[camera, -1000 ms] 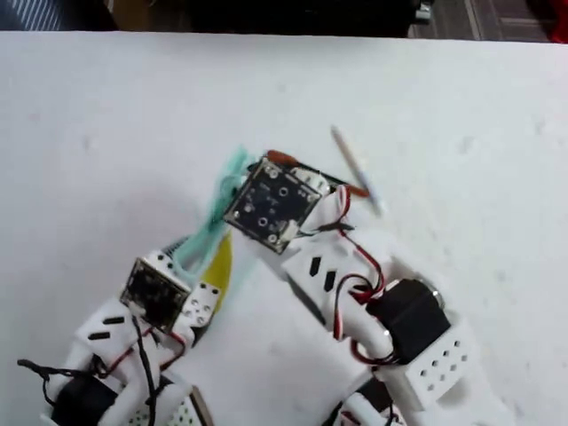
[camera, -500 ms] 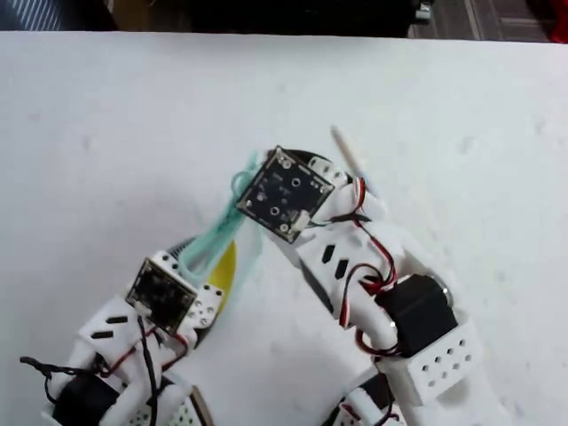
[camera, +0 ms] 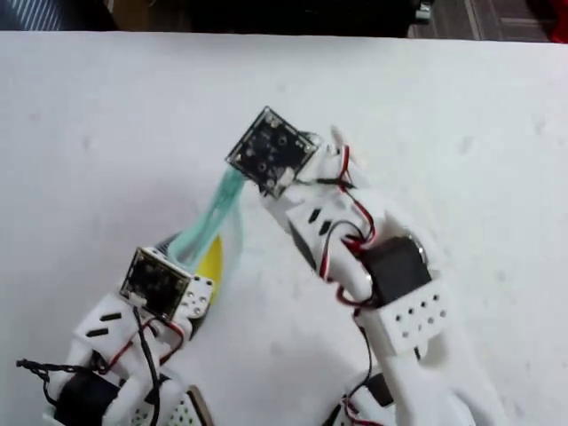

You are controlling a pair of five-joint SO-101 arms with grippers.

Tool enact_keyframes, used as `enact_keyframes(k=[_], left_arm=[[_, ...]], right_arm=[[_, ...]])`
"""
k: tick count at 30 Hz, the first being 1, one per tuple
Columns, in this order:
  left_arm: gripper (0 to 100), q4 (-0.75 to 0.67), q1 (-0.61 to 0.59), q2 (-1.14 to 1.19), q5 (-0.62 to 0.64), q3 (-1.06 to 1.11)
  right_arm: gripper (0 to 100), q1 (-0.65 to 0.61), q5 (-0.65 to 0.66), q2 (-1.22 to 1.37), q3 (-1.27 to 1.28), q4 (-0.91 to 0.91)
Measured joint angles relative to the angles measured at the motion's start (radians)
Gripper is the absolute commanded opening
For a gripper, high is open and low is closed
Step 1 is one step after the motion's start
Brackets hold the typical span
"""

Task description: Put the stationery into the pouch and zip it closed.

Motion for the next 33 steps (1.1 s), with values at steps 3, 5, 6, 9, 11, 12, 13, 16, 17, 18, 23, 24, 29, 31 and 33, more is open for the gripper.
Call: enact_keyframes(k=[3, 5, 6, 9, 11, 12, 13, 16, 17, 18, 23, 24, 29, 31, 33], left_arm=[[2, 0.0, -0.002, 0.0, 0.0, 0.0], [2, 0.0, -0.002, 0.0, -0.002, 0.0], [2, 0.0, -0.005, 0.0, -0.002, 0.0], [2, 0.0, -0.005, 0.0, -0.002, 0.0], [2, 0.0, -0.005, 0.0, -0.002, 0.0], [2, 0.0, -0.005, 0.0, -0.002, 0.0], [2, 0.0, -0.005, 0.0, -0.002, 0.0], [2, 0.0, -0.005, -0.003, -0.002, 0.012], [2, -0.002, -0.005, -0.011, -0.002, 0.021], [2, -0.011, -0.005, -0.011, -0.002, 0.029], [2, -0.026, -0.006, -0.012, -0.002, 0.035], [2, -0.026, -0.006, -0.012, -0.002, 0.035], [2, -0.026, -0.006, -0.012, -0.002, 0.035], [2, -0.026, -0.006, -0.012, -0.002, 0.035], [2, -0.026, -0.006, -0.012, -0.002, 0.037]], right_arm=[[1.6, 0.018, 0.0, 0.04, 0.0, -0.037], [1.6, 0.028, 0.0, 0.069, 0.0, -0.055], [1.6, 0.034, 0.0, 0.084, 0.0, -0.066], [1.6, 0.038, 0.0, 0.112, 0.0, -0.083], [1.6, 0.038, 0.0, 0.115, 0.0, -0.083], [1.6, 0.038, 0.0, 0.117, 0.0, -0.083], [1.6, 0.038, 0.0, 0.117, 0.0, -0.083], [1.6, 0.043, 0.0, 0.117, 0.0, -0.083], [1.6, 0.044, 0.0, 0.117, 0.0, -0.083], [1.6, 0.044, 0.0, 0.121, -0.002, -0.083], [1.6, 0.063, -0.023, 0.13, -0.034, -0.083], [1.6, 0.064, -0.028, 0.13, -0.037, -0.083], [1.6, 0.064, -0.032, 0.13, -0.04, -0.083], [1.6, 0.064, -0.032, 0.13, -0.04, -0.083], [1.6, 0.064, -0.032, 0.13, -0.04, -0.083]])
